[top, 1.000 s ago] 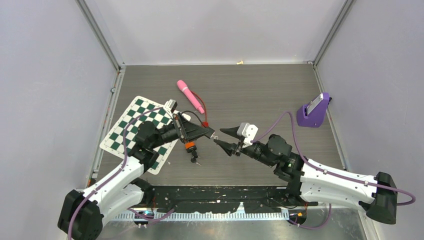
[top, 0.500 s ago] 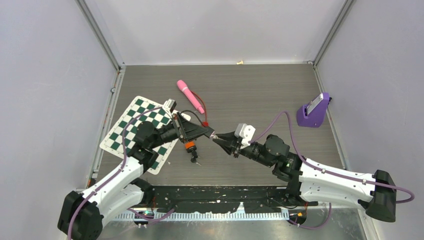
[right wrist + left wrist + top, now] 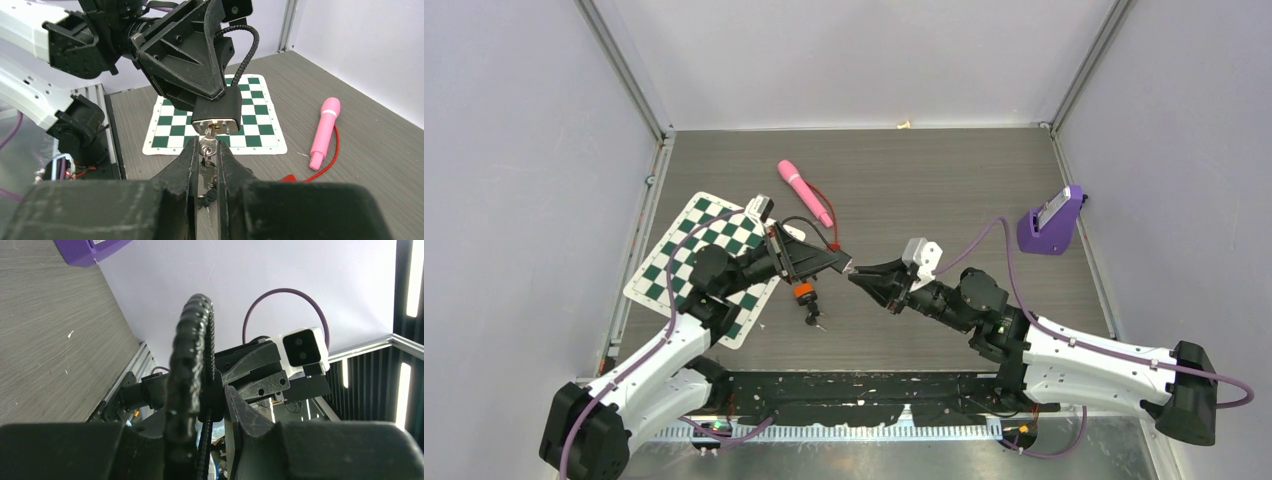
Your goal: Unlock with the key
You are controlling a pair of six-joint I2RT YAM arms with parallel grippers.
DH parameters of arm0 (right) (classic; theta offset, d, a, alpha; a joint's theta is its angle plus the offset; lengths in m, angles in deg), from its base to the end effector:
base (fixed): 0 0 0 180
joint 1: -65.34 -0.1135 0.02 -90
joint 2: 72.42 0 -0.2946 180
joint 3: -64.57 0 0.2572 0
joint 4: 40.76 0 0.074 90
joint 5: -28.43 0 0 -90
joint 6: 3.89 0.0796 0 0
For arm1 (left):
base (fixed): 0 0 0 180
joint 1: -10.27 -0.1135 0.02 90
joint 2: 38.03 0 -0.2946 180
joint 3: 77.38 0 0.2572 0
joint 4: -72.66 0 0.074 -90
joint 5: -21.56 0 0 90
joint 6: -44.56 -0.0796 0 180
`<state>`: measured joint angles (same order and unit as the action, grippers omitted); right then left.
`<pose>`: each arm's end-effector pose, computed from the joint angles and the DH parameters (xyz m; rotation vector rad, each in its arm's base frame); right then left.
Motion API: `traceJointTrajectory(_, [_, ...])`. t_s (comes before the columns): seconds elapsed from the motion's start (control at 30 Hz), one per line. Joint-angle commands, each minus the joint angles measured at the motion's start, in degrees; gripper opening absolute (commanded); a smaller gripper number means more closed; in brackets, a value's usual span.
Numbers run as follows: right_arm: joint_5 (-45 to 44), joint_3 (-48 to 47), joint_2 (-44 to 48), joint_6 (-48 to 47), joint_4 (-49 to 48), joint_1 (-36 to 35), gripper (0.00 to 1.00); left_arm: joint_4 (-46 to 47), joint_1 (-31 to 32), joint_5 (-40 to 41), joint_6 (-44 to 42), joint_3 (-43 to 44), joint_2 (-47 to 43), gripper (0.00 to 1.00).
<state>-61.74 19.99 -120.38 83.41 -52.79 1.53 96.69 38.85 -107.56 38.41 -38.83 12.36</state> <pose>0.1023 0.2075 0.3402 -0.8087 1.2378 0.8728 0.1662 -0.1477 0.3164 -0.1200 1.7721 -1.9952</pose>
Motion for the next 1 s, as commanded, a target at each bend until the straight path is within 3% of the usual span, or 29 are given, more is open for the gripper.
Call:
traceJointTrajectory(0.0, [-3.0, -2.0, 0.0, 7.0, -3.2, 0.6, 0.05, 9.3, -0.1, -1.3, 0.2, 1.2, -1.1, 0.00])
traceJointTrajectory(0.23, [-2.0, -5.9, -3.2, 2.6, -0.2, 1.1, 0.05, 3.9, 1.0, -1.7, -1.7, 1.9, -1.5, 0.00])
traceJointTrajectory(0.5, [-6.0, -11.3, -8.6, -11.2, 2.6, -0.9, 0.05, -15.1, 5.0, 2.7, -9.7, 5.2, -3.0, 0.00])
traceJointTrajectory(0.8, [-8.1, -10.6, -10.5, -8.8, -1.9, -1.1, 0.06, -8.9, 4.2, 2.7, -5.6, 2.4, -2.7, 0.00])
traceJointTrajectory(0.9, [-7.1, -9.0, -8.1, -7.1, 0.1, -1.1, 0.34, -7.3, 1.2, 2.4, -4.3, 1.1, -2.1, 0.00])
traceJointTrajectory(0.93, [-6.2, -8.7, -6.7, -6.7, 0.7, -1.1, 0.47, -6.7, 0.3, 2.4, -3.9, 0.8, -1.9, 0.00])
traceJointTrajectory(0.97, [-5.8, -7.7, -5.9, -6.0, 1.8, -1.1, 0.52, -6.6, -0.3, 2.4, -4.0, 0.8, -1.6, 0.00])
